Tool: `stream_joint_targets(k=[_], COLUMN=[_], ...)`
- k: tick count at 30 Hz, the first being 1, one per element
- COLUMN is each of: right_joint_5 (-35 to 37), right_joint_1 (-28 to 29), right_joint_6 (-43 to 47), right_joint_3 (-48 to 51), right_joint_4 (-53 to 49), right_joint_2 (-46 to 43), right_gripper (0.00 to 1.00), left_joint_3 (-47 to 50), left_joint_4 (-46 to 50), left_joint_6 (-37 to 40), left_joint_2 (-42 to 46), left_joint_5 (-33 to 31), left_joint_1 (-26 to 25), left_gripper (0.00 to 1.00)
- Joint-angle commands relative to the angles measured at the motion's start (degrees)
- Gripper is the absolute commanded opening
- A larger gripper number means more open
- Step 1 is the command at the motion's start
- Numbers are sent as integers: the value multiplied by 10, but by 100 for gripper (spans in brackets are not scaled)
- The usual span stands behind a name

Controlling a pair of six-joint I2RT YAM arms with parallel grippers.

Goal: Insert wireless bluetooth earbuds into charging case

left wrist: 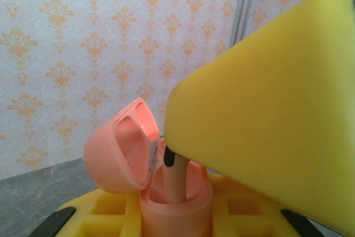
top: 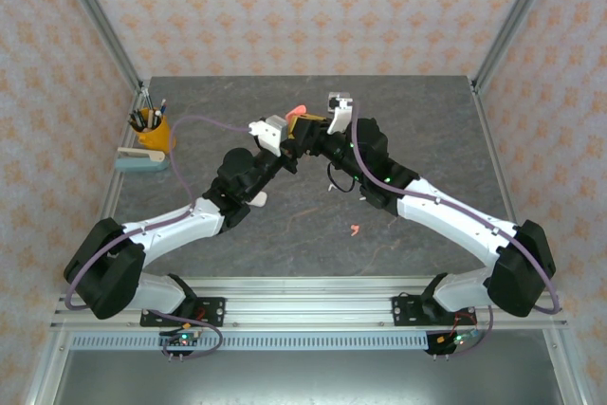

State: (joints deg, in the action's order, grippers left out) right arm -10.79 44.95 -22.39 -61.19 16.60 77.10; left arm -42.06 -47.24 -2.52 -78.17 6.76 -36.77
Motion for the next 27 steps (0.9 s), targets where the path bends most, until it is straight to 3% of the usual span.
stream_joint_targets(k=[1,5,27], right_joint_5=[-62,-53,-5], right_joint_1=[21,21,21], right_joint_6=[4,3,8], right_joint_3=[14,16,1], right_joint_4=[-22,-22,-51], right_joint_2=[0,-3,-11], right_gripper=[27,31,37], left_joint_3=[-28,-28,-23], left_joint_4=[-37,-38,-42], left_joint_6=[10,9,1], left_joint_2=[7,7,8], left_joint_5=[-12,-11,-5], left_joint_1=[-6,-6,-6], left_gripper=[0,0,0])
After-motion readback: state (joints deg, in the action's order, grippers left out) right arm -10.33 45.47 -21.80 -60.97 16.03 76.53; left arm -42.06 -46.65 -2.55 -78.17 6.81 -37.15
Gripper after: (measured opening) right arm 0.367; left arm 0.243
